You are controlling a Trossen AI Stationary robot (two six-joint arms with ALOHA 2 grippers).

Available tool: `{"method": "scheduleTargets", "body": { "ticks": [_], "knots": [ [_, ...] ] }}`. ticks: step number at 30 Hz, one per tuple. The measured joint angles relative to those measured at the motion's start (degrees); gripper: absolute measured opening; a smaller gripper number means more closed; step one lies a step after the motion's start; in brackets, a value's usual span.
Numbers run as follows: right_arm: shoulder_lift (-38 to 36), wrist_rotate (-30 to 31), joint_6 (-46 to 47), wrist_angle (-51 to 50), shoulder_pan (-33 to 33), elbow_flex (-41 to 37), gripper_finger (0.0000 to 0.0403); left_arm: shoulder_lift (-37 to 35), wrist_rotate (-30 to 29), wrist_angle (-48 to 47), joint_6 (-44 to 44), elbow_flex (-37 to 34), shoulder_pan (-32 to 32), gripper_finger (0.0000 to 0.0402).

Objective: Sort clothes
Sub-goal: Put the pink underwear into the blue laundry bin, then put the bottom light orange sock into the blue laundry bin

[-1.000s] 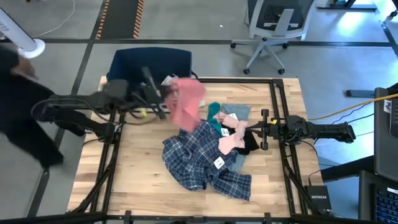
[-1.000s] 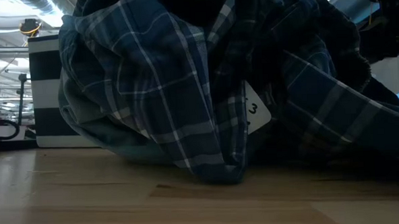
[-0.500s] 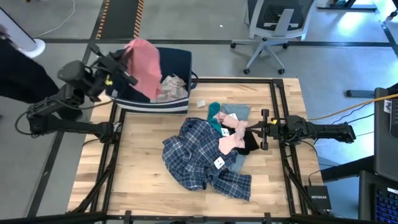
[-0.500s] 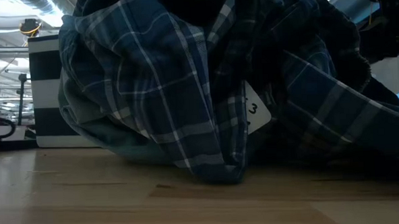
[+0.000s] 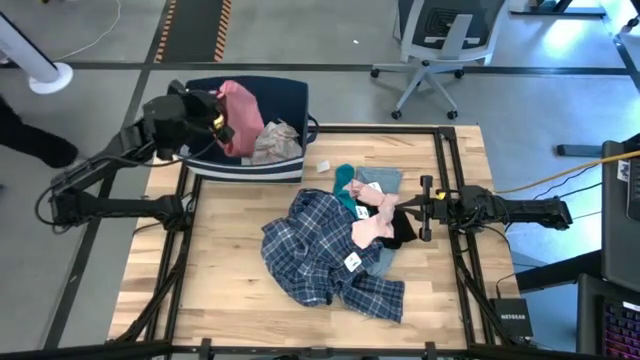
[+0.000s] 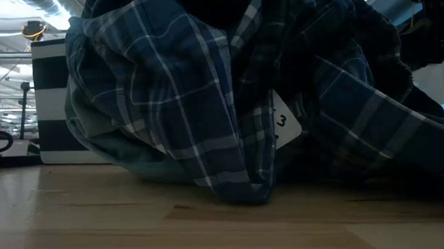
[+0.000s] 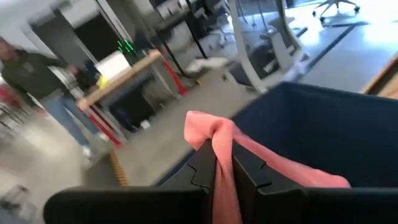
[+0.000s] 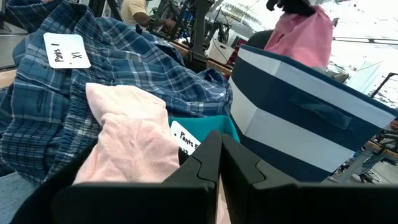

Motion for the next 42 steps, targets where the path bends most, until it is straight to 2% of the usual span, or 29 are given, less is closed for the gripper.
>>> {"method": "scheduleTargets", "body": {
  "ticks": [9,15,20,25,34,37,42],
  "knots": [
    [0.0,0.0,0.0,0.0,0.0,0.0,0.0017,4.4,7.3,-8.6,-6.8,0.0,4.0,0.0029],
    [0.0,0.0,0.0,0.0,0.0,0.0,0.0017,5.8,7.5,-10.6,-8.0,0.0,5.7,0.0104],
    [0.0,0.0,0.0,0.0,0.0,0.0,0.0017,5.8,11.3,-14.0,-8.7,1.4,5.8,0.0172],
    [0.0,0.0,0.0,0.0,0.0,0.0,0.0017,5.4,14.5,-18.5,-11.3,5.6,4.1,0.0207],
    [0.0,0.0,0.0,0.0,0.0,0.0,0.0017,5.9,34.9,-7.2,-11.1,4.2,-0.9,0.0214],
    [0.0,0.0,0.0,0.0,0.0,0.0,0.0017,6.9,37.8,-2.7,-11.2,3.3,-4.0,0.0214],
    [0.0,0.0,0.0,0.0,0.0,0.0,0.0017,9.8,38.2,2.6,-10.2,2.4,-9.0,0.0214]
  ]
}}
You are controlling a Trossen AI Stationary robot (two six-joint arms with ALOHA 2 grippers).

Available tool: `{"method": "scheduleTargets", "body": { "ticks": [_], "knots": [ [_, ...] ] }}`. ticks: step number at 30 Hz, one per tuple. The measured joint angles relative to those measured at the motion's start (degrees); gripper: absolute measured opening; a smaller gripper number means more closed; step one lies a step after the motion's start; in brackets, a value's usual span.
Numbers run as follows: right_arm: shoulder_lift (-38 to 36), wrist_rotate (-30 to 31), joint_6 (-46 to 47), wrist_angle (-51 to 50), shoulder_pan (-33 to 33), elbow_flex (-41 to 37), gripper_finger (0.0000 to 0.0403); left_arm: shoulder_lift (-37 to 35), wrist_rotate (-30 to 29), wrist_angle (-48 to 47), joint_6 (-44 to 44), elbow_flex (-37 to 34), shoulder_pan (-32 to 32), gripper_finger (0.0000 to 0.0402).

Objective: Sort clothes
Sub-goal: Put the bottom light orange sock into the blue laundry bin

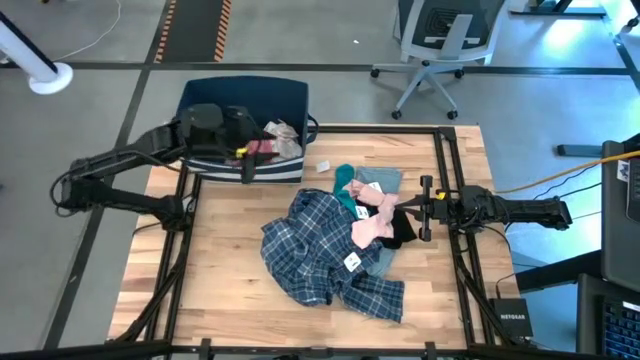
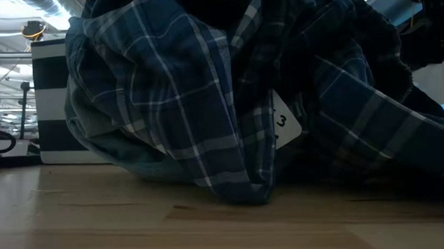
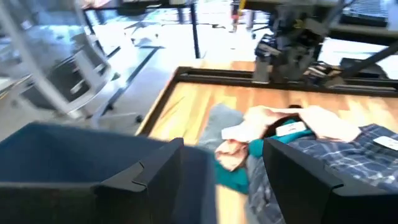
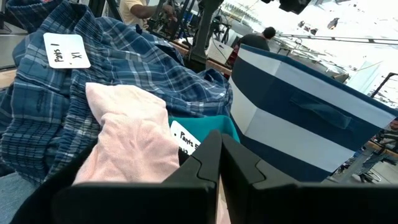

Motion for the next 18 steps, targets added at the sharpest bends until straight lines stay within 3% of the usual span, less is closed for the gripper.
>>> {"method": "scheduleTargets", "body": {
  "ticks": [18],
  "knots": [
    [0.0,0.0,0.0,0.0,0.0,0.0,0.0017,21.4,0.0,22.6,5.8,-0.4,-15.6,0.0214]
  ]
}}
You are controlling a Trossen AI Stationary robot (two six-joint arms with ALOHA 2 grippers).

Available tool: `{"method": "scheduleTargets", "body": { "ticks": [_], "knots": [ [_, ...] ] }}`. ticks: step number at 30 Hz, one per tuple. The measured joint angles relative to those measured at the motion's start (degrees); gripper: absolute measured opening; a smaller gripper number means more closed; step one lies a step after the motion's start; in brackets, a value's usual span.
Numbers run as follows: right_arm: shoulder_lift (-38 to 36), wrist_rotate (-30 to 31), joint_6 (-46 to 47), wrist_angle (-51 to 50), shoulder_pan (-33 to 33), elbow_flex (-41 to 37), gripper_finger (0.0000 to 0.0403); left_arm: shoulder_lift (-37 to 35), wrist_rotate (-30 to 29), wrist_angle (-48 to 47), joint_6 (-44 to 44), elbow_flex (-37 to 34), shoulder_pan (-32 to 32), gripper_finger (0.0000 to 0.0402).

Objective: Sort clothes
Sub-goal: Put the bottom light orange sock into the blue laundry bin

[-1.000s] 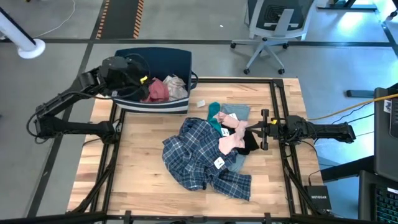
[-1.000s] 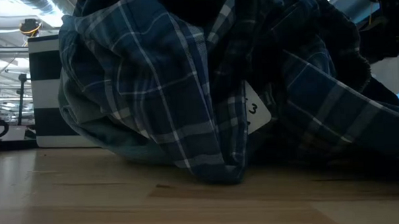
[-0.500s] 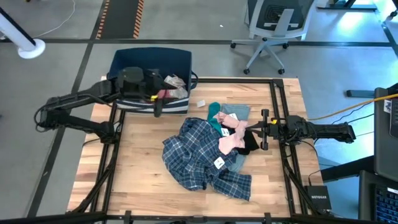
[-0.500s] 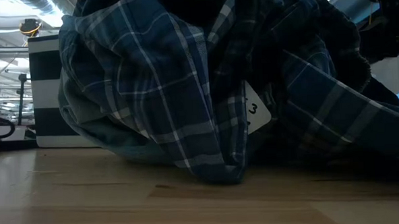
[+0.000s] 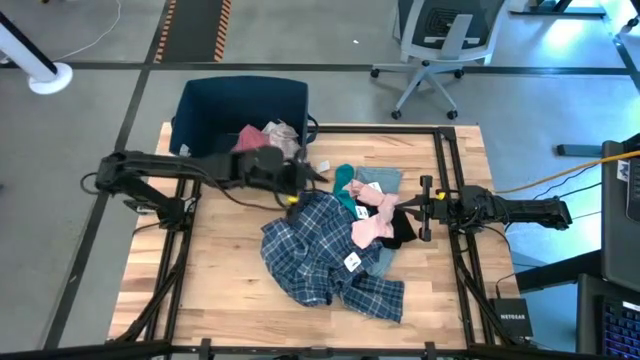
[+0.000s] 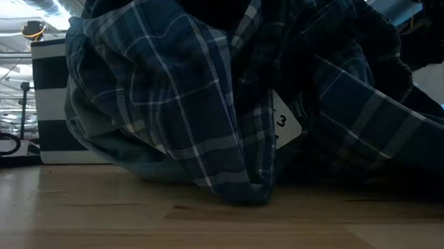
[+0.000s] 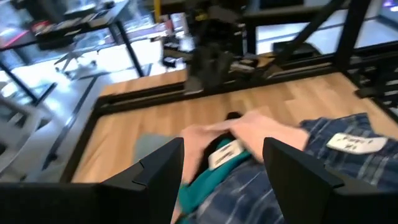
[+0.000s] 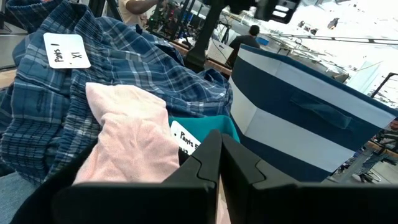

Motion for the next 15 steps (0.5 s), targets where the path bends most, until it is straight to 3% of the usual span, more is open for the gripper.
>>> {"method": "scheduleTargets", "body": {
  "ticks": [7,15],
  "knots": [
    [0.0,0.0,0.0,0.0,0.0,0.0,0.0017,10.8,0.0,9.8,-2.8,0.0,-4.3,0.0214],
    [0.0,0.0,0.0,0.0,0.0,0.0,0.0017,17.9,0.2,12.4,-1.5,2.4,-6.7,0.0214]
  ]
}}
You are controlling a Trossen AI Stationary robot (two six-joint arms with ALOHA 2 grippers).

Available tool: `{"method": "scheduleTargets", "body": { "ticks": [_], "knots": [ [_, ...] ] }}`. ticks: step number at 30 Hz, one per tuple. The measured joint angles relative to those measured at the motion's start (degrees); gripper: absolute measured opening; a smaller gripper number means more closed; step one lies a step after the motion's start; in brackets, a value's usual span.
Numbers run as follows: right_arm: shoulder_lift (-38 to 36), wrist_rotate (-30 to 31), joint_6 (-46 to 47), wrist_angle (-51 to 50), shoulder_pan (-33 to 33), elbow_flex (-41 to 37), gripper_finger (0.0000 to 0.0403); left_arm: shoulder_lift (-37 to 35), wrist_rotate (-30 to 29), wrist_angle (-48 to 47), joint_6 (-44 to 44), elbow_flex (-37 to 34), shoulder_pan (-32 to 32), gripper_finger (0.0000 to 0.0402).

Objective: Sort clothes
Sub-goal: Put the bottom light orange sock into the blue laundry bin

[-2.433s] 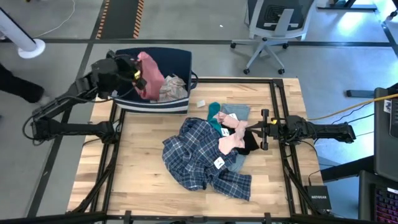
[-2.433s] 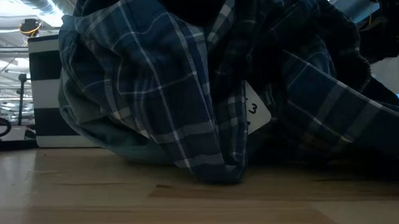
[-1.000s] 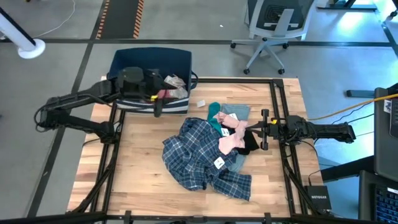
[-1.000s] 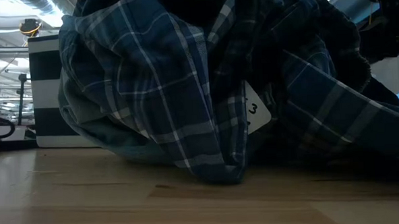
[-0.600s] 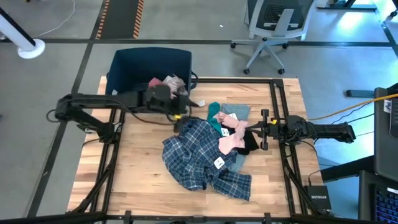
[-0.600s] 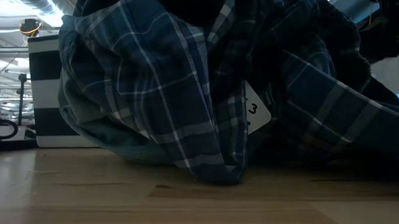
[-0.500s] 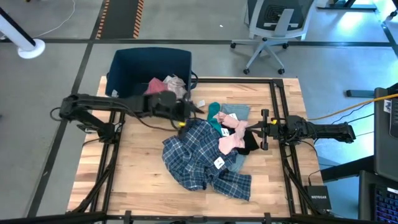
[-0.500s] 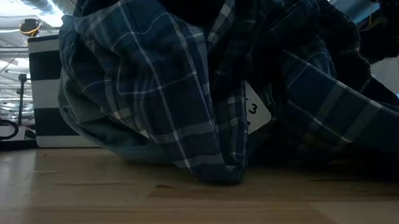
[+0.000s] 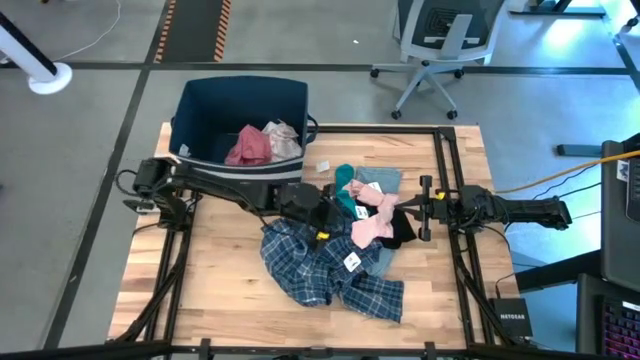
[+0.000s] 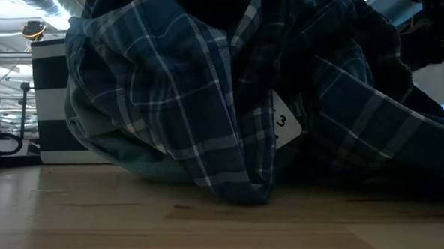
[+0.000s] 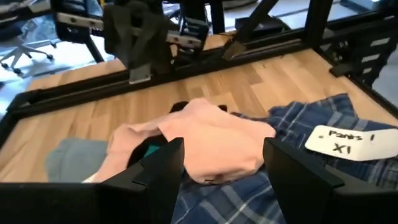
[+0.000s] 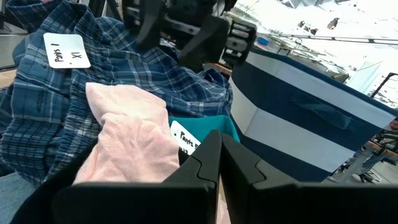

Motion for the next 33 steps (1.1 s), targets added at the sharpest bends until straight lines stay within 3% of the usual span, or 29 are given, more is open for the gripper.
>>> {"method": "scheduleTargets", "body": {
  "ticks": [4,9,17,23,33],
  "knots": [
    [0.0,0.0,0.0,0.0,0.0,0.0,0.0017,1.6,6.3,4.4,-1.6,0.3,-0.7,0.0214],
    [0.0,0.0,0.0,0.0,0.0,0.0,0.0017,4.3,7.1,6.3,-3.2,1.0,-1.1,0.0214],
    [0.0,0.0,0.0,0.0,0.0,0.0,0.0017,8.7,1.5,5.9,-0.6,3.6,-0.8,0.0214],
    [0.0,0.0,0.0,0.0,0.0,0.0,0.0017,11.8,1.1,5.5,-0.4,3.7,-0.3,0.0214],
    [0.0,0.0,0.0,0.0,0.0,0.0,0.0017,12.2,-4.9,4.4,4.7,3.7,0.4,0.0205]
  ]
}}
